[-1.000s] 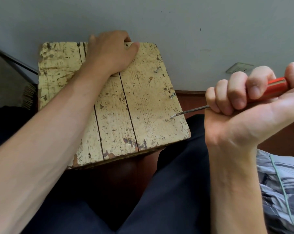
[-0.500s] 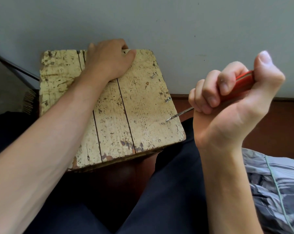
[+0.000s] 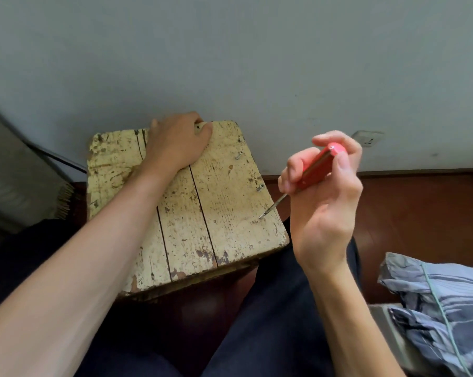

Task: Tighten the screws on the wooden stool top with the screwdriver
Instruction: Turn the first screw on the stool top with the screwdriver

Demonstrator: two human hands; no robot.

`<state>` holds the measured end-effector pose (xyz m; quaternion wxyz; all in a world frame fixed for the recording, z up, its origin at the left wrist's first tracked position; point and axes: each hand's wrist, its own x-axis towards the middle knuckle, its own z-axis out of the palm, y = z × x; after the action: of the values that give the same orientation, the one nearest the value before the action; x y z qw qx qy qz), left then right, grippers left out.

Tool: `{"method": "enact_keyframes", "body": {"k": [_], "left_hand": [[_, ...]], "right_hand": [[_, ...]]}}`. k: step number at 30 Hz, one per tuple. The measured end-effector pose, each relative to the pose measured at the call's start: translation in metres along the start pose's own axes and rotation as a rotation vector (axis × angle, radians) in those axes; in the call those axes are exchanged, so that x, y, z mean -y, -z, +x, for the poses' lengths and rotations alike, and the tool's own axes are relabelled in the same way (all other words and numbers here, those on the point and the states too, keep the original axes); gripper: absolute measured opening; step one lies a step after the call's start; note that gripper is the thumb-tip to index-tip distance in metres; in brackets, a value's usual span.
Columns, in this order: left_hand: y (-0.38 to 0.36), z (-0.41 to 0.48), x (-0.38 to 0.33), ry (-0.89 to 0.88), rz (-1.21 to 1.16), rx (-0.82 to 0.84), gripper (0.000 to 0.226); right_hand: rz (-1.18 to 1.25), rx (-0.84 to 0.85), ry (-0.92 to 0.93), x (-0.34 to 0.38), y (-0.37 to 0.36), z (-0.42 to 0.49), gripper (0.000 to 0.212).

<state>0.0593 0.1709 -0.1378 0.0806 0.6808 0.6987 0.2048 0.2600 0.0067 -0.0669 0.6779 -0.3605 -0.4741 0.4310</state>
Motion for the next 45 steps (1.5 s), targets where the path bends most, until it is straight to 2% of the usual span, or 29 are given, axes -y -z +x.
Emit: {"method": "enact_keyframes", "body": {"k": [5, 10, 14, 19, 21, 30, 39, 45], "left_hand": [[0.000, -0.003, -0.003, 0.013, 0.009, -0.020, 0.049], [-0.002, -0.007, -0.003, 0.026, 0.021, -0.001, 0.049], [0.001, -0.008, -0.007, 0.009, 0.019, -0.015, 0.048], [0.000, -0.009, -0.004, 0.014, 0.019, -0.014, 0.047], [-0.001, -0.009, -0.005, 0.012, 0.013, -0.018, 0.046], [-0.002, -0.007, -0.004, 0.008, 0.009, -0.021, 0.048], [0.000, -0.006, -0.004, 0.000, -0.008, -0.018, 0.047], [-0.001, -0.006, -0.003, -0.006, -0.006, -0.021, 0.048]], "right_hand": [[-0.253, 0.171, 0.179, 0.002, 0.021, -0.004, 0.029], [-0.570, 0.270, 0.261, 0.012, 0.048, -0.005, 0.037], [-0.593, 0.380, 0.215, 0.027, 0.059, -0.003, 0.045], [-0.647, 0.417, 0.269, 0.034, 0.064, 0.002, 0.036], [-0.647, 0.440, 0.282, 0.034, 0.067, 0.004, 0.039], [-0.589, 0.407, 0.310, 0.026, 0.067, 0.005, 0.032], [-0.679, 0.305, 0.408, 0.026, 0.059, 0.002, 0.029], [-0.719, 0.317, 0.442, 0.030, 0.059, 0.001, 0.030]]}}
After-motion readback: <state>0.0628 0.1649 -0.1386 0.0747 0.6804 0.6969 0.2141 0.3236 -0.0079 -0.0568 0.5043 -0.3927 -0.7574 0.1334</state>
